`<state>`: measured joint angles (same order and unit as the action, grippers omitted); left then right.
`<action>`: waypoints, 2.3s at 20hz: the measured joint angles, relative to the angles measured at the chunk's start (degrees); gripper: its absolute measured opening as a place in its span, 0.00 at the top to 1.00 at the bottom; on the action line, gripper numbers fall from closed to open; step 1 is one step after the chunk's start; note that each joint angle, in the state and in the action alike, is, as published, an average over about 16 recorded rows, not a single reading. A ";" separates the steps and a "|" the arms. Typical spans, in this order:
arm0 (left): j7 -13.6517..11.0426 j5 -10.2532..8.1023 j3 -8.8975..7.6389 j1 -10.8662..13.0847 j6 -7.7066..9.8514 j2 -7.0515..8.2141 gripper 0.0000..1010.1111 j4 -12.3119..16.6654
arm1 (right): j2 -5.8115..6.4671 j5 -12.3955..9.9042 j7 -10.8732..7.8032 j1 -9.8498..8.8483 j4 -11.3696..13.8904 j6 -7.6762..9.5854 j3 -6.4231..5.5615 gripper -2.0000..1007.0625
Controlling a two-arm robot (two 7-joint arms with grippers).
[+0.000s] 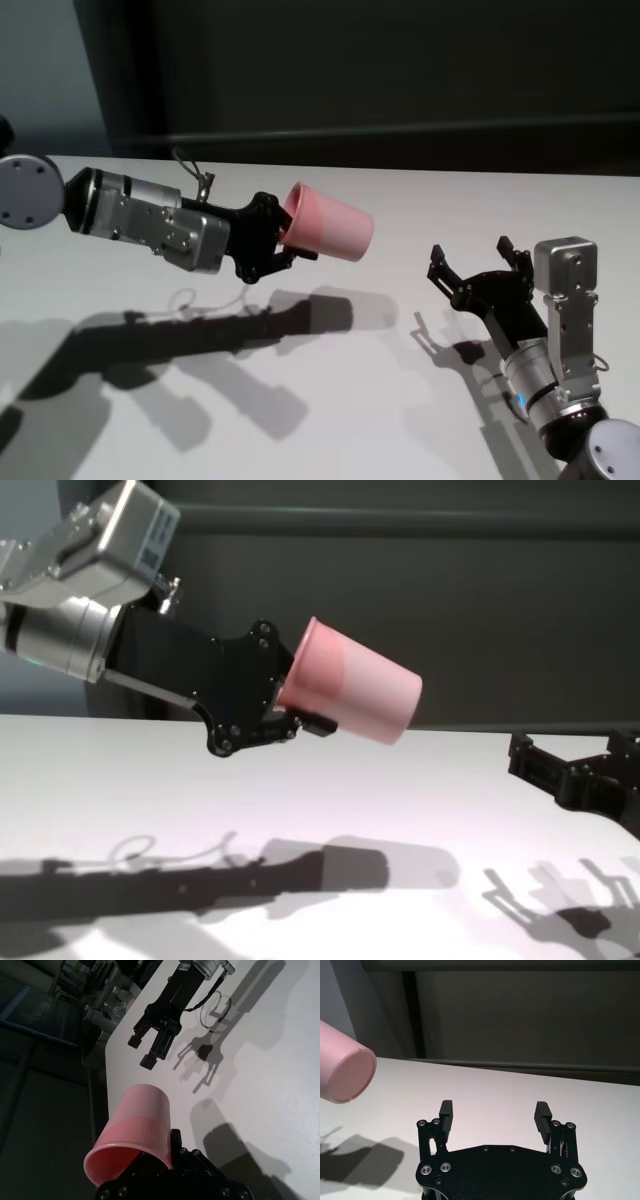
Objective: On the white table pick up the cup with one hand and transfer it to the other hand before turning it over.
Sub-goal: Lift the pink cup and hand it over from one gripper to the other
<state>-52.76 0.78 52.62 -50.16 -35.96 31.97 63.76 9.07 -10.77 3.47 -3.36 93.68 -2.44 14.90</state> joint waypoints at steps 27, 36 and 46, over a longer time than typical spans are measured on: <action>-5.80 -10.30 -4.11 0.37 2.44 -3.45 0.95 -3.53 | 0.00 0.00 0.00 0.00 0.00 0.00 0.00 0.00; -4.64 -12.85 -6.60 2.17 1.44 -4.31 0.95 -4.31 | 0.00 0.00 0.00 0.00 0.00 0.00 0.00 0.00; -4.81 -14.93 -8.69 3.19 3.66 -4.86 0.95 -4.61 | 0.00 0.00 0.00 0.00 0.00 0.00 0.00 0.00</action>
<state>-57.58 -14.15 43.93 -46.97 -32.30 27.11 59.14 9.07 -10.77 3.47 -3.36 93.68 -2.44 14.90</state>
